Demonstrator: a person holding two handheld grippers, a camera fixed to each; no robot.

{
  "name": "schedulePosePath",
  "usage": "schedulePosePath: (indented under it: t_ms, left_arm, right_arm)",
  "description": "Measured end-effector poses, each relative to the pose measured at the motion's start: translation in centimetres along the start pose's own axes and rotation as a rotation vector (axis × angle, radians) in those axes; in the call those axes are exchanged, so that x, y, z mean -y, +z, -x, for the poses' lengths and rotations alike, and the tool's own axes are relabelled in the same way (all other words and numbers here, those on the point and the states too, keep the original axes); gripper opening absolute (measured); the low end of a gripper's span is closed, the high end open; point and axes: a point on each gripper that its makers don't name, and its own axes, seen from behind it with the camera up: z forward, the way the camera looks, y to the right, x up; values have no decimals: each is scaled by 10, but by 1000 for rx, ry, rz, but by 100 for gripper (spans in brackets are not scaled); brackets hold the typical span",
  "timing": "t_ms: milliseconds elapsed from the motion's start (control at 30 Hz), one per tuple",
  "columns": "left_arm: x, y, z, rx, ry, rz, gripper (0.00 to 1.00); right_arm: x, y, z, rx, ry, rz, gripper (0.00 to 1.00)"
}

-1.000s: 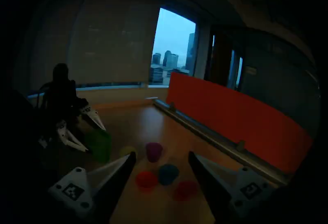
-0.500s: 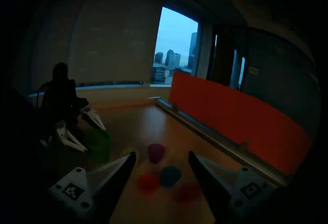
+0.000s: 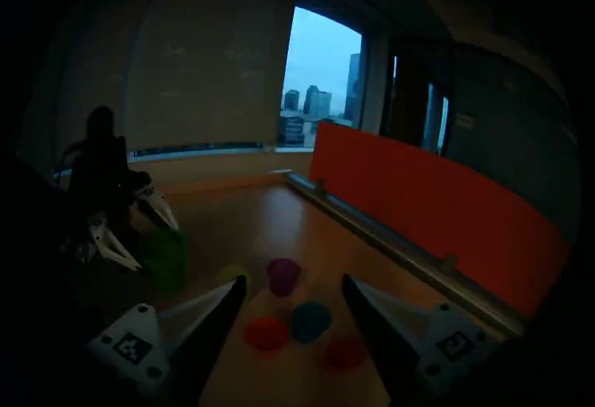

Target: Pour water

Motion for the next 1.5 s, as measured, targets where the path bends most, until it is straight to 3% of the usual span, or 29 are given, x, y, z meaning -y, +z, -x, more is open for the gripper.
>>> schedulePosePath:
  t_ms: [433, 1500]
  left_arm:
    - [8, -9, 1, 1, -3, -18, 87]
    - [47, -29, 30, 20, -30, -90, 87]
  right_arm:
    - [-17, 40, 34, 67, 22, -18, 99]
    - [-32, 124, 129, 253, 24, -57, 99]
